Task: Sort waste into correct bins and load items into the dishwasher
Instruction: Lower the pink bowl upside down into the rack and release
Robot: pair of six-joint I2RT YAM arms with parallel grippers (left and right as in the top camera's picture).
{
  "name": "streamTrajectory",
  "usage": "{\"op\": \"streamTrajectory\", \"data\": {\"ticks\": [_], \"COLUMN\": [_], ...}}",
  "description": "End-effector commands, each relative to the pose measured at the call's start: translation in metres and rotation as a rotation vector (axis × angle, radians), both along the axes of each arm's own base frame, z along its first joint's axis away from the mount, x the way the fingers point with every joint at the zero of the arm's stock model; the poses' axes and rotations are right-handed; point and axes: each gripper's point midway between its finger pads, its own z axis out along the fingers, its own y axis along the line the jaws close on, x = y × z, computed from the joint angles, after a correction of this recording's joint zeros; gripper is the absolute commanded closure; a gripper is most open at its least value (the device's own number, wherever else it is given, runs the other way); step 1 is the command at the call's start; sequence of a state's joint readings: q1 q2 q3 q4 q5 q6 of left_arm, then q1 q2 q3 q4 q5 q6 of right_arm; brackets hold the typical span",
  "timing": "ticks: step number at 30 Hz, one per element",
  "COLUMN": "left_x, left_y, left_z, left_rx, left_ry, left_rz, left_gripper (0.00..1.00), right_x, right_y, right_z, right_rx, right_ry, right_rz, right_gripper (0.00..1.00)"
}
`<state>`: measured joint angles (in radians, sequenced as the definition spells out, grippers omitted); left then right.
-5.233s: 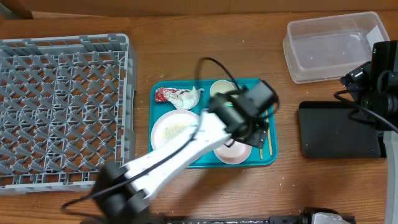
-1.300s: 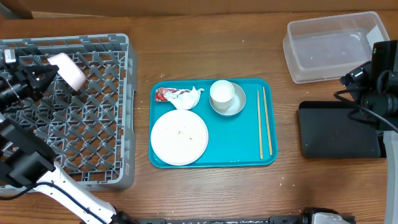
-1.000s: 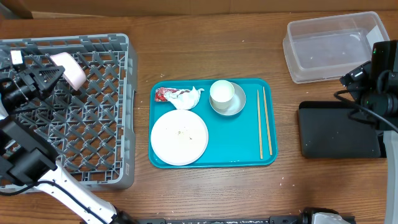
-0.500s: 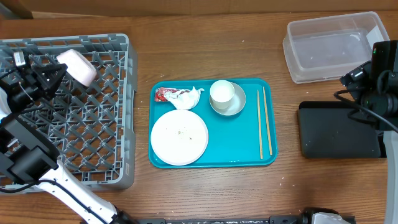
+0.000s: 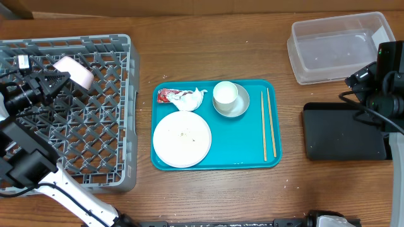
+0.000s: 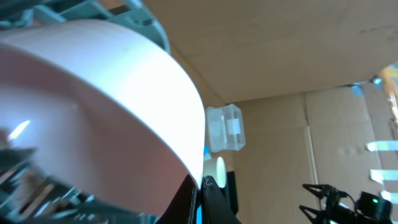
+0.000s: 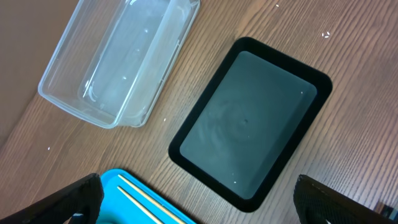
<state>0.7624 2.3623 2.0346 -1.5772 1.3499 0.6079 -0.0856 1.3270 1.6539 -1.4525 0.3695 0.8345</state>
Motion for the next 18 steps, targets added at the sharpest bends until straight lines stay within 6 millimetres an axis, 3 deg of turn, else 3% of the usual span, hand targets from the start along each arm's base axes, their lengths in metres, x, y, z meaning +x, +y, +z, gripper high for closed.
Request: {"op": "streamTrajectory", "data": {"ticks": [1,6,12,15,18], "left_x": [-0.012,-0.030,-0.061,-0.081,-0.091], "left_y": [0.018,0.047,0.091,0.112,0.126], "left_z": [-0.014,-0.023,-0.030,-0.025,-0.006], "left_rx": [0.041,0.034,0.155,0.257,0.344], "left_ry": [0.147,0.307,0.594,0.756,0.817], "left_rz": [0.030,0.118,0.251,0.345,0.424], "left_gripper": [0.96,0.89,0.82,0.79,0.78], "right_x": [0.000,0.000,0.000,0.000,0.000], "right_y": [-0.002,-0.002,-0.002,-0.002,-0.002], "right_z": [0.003,0.003,0.003,0.003,0.003], "right_rx": [-0.002,-0.002,-0.002,-0.002,-0.002], "right_ry": [-0.013,-0.013,-0.013,-0.013,-0.013], "right_rz": [-0.011,-0.010,-0.010,-0.010,-0.010], "right_gripper": [0.00,0.00,0.00,0.00,0.00]}}
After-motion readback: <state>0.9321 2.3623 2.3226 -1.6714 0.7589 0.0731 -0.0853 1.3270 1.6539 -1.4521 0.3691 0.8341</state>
